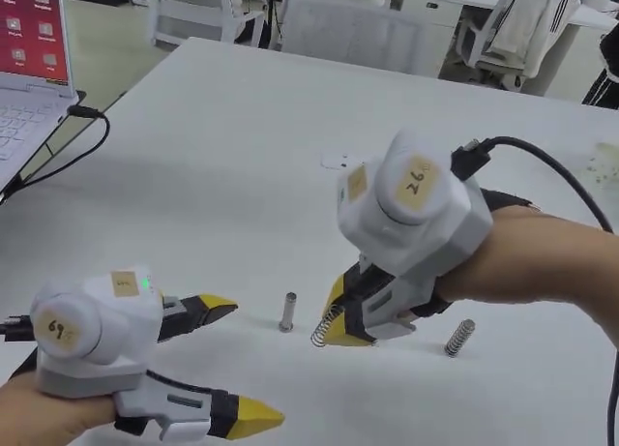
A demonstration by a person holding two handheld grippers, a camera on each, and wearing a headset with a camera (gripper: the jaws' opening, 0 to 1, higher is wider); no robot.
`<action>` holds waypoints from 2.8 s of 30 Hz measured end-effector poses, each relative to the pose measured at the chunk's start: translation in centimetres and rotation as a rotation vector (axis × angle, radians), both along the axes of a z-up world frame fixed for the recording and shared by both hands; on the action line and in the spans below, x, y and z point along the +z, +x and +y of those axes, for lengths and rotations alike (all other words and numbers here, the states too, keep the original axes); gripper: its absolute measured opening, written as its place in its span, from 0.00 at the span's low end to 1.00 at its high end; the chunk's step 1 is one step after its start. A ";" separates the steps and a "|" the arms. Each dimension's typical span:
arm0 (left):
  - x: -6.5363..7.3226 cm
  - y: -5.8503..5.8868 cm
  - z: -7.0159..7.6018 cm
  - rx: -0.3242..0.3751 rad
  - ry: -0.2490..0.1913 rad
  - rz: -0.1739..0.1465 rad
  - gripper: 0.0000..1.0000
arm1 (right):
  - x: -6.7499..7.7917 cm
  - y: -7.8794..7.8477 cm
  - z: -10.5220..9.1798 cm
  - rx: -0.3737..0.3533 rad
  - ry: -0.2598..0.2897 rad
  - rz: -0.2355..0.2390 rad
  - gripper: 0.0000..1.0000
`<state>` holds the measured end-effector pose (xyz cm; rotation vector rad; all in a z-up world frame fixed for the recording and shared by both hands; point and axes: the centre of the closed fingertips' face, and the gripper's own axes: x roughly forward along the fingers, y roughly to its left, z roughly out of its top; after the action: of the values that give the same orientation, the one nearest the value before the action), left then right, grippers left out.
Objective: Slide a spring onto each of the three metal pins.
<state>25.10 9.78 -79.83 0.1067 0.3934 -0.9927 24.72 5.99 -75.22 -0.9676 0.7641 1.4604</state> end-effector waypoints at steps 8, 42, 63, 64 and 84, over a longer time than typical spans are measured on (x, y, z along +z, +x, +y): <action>0.0 0.1 0.0 0.000 -0.001 -0.001 0.77 | 0.6 0.8 0.3 0.007 -0.005 -0.012 0.08; -0.4 0.2 0.4 0.012 -0.007 0.004 0.75 | 0.4 5.5 2.1 0.025 -0.056 -0.007 0.08; -0.8 0.1 0.7 0.012 0.001 0.015 0.72 | -2.2 6.7 3.2 0.016 -0.080 0.024 0.08; -0.8 0.1 0.7 0.012 0.002 0.015 0.72 | -2.2 6.6 3.2 0.018 -0.081 0.025 0.08; -0.9 0.1 1.0 0.017 0.001 0.020 0.71 | -3.9 6.9 3.7 0.022 -0.111 0.039 0.08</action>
<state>25.22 10.75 -80.78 0.0940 0.4122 -0.9780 31.59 9.68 -79.16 -1.0364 0.8728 1.4728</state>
